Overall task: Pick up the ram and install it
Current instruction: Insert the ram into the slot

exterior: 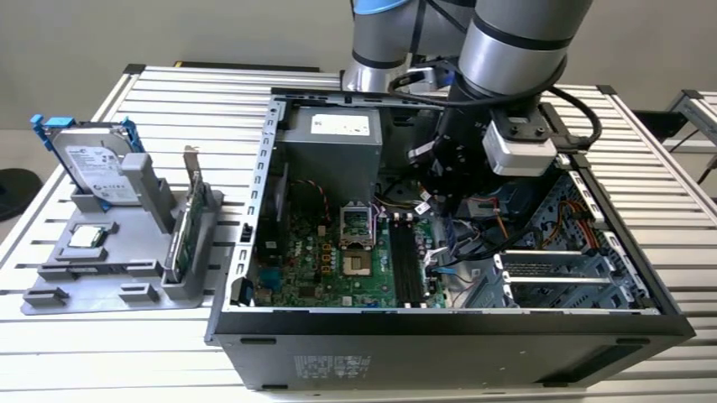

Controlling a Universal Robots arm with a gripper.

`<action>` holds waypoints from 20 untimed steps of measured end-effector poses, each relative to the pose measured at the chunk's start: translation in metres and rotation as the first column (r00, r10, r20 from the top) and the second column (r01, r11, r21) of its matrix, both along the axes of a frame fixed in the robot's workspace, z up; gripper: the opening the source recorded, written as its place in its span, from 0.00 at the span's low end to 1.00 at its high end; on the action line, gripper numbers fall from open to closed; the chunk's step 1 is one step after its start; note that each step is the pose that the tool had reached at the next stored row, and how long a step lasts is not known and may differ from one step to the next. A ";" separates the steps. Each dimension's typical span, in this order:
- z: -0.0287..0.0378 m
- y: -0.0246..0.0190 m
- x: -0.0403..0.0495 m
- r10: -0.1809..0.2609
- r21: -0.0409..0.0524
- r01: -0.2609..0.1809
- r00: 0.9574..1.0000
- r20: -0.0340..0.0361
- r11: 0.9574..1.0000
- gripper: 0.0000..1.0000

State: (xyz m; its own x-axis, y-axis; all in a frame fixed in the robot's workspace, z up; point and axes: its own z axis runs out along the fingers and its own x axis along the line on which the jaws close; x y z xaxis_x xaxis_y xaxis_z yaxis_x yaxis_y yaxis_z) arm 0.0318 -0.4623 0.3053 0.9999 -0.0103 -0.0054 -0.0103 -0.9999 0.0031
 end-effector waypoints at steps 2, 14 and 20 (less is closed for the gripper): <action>-0.0022 0.0000 -0.0002 0.000 0.000 0.000 1.000 0.000 1.000 0.00; -0.0215 -0.0011 -0.0033 0.000 0.000 0.000 1.000 0.001 1.000 0.00; -0.0302 -0.0021 -0.0036 0.000 0.000 0.000 1.000 0.001 1.000 0.00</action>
